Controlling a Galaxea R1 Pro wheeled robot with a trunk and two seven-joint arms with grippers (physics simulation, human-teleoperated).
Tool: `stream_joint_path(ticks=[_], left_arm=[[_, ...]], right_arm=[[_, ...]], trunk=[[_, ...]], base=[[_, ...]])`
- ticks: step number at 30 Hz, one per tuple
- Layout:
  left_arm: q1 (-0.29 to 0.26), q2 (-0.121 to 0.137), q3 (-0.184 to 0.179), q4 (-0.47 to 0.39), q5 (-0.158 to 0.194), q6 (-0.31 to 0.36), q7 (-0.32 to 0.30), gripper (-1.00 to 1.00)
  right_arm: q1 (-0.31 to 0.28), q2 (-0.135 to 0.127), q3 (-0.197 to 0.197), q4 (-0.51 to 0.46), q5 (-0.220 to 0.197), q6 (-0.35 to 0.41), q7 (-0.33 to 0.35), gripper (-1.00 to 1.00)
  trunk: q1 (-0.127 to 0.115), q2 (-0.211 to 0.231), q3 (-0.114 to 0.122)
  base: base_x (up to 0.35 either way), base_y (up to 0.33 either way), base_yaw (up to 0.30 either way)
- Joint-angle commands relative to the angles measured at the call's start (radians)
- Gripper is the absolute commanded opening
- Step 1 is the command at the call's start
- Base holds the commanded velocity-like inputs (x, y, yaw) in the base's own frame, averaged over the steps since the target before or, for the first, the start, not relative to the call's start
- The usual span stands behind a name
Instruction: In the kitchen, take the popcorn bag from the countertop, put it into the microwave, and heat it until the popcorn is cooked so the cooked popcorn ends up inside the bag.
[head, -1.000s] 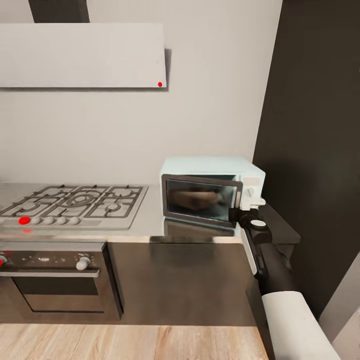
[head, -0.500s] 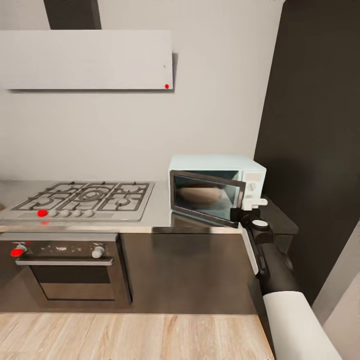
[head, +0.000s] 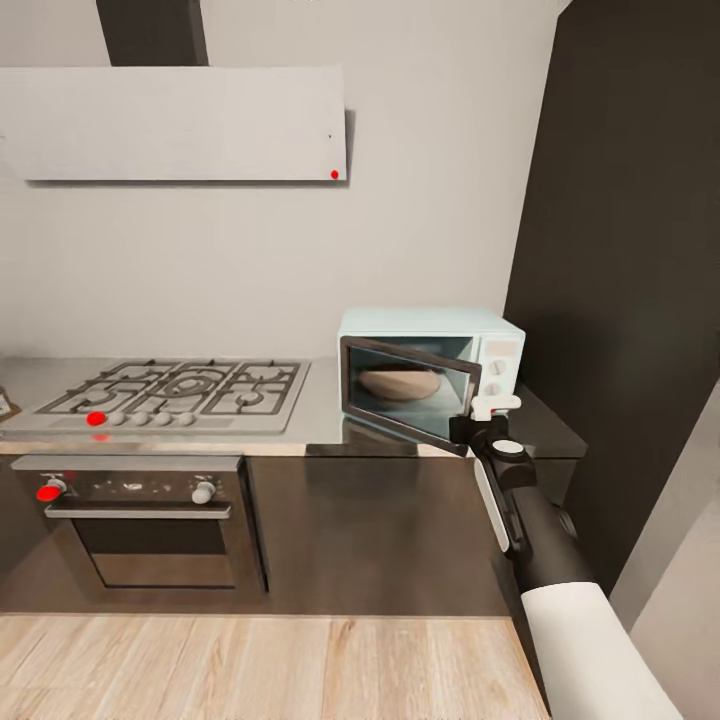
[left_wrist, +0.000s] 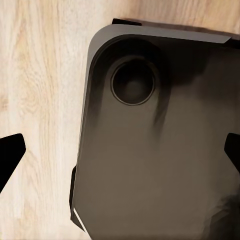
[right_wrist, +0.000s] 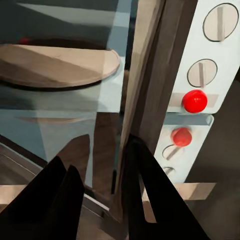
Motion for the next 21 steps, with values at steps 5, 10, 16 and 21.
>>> stream_joint_path(ticks=[5,10,16,21], left_arm=[[0.0,0.0,0.001,-0.001,0.007,-0.002,0.001,1.0],[0.0,0.0,0.001,-0.001,0.007,-0.002,0.001,1.0],[0.0,0.0,0.001,-0.001,0.006,-0.002,0.001,1.0],[0.0,0.0,0.001,-0.001,0.005,-0.002,0.001,1.0]], right_arm=[[0.0,0.0,0.003,0.005,-0.023,0.005,0.005,-1.0],[0.0,0.002,0.003,0.006,-0.023,0.007,0.006,1.0],[0.0,0.001,0.003,0.005,-0.025,0.037,0.009,1.0],[0.018,-0.014,0.003,-0.025,-0.019,0.075,0.017,1.0]], trunk=[[0.0,0.0,-0.001],[0.0,0.0,-0.001],[0.0,0.0,-0.001],[0.0,0.0,-0.001]], base=[[-0.003,0.0,0.0],[0.0,0.0,0.0],[0.0,0.0,0.0],[0.0,0.0,0.0]])
